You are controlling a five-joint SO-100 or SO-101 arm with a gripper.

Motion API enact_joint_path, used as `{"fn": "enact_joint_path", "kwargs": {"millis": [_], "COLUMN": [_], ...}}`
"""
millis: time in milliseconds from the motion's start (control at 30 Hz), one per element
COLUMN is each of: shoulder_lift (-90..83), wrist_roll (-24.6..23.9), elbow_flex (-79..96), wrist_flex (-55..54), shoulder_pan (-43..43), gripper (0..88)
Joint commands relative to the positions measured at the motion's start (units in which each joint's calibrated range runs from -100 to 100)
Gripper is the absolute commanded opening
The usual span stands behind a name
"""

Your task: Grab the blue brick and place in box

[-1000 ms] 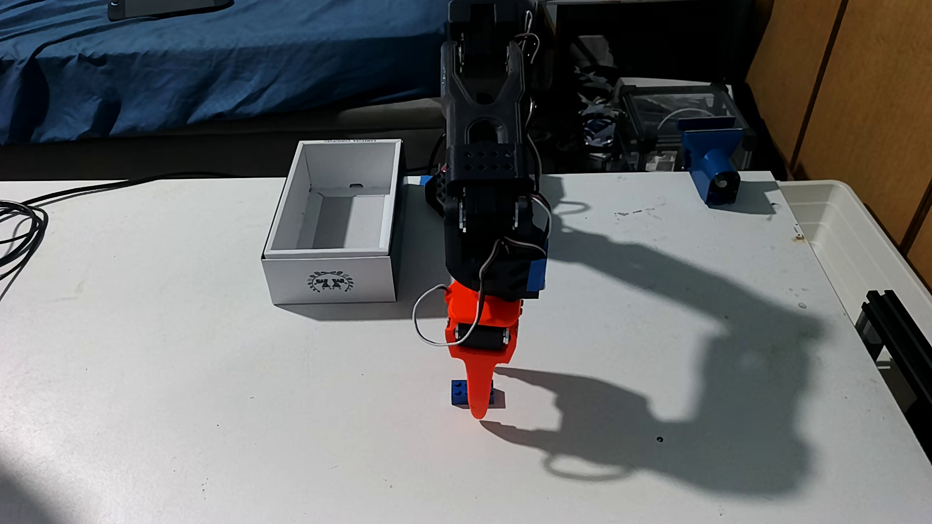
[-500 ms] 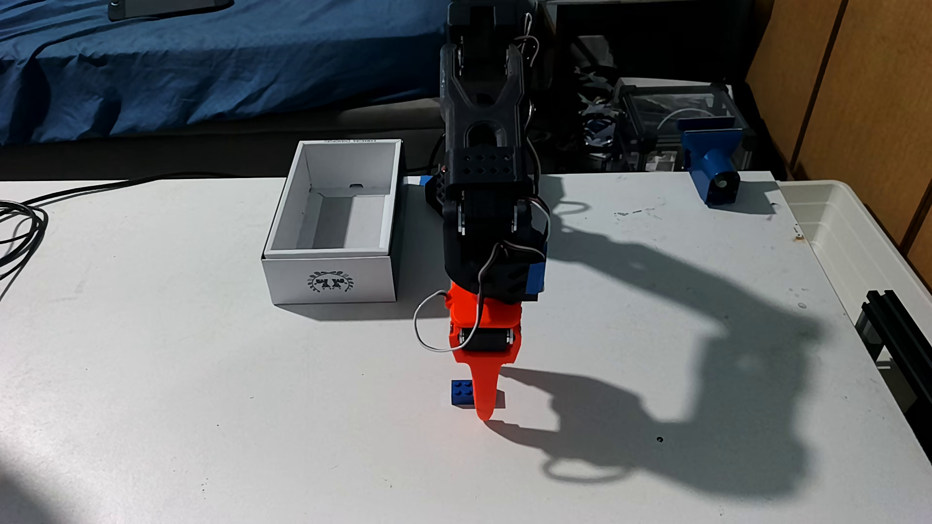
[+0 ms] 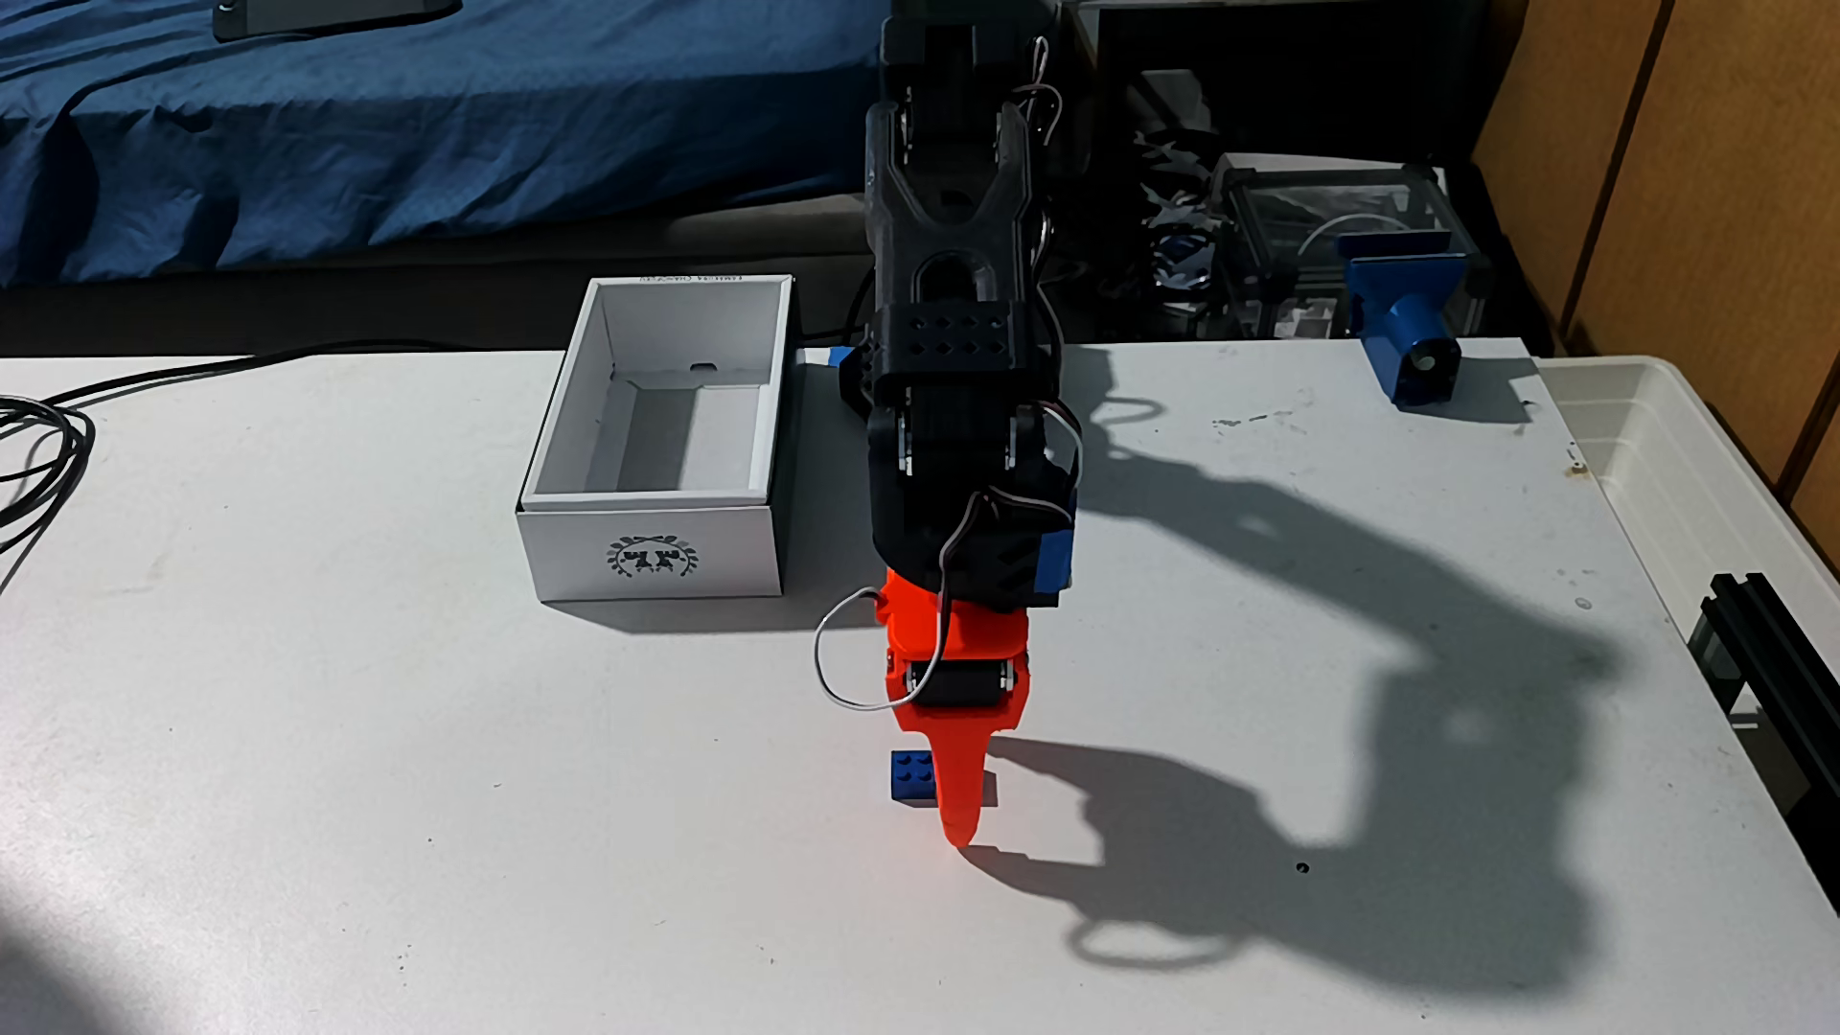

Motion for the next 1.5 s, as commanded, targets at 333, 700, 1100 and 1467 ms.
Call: {"fn": "enact_joint_path", "kwargs": {"millis": [333, 700, 1100, 1467], "shoulder_lift": [1.01, 0.33, 0.33, 1.01], "wrist_roll": [0.18, 1.39, 1.24, 1.08], "elbow_flex": [0.67, 0.67, 0.41, -0.04], "wrist_flex": [1.65, 2.94, 3.03, 2.86], "shoulder_pan": [0.95, 3.10, 4.21, 3.92], "gripper": [26.2, 26.4, 26.2, 26.1]}}
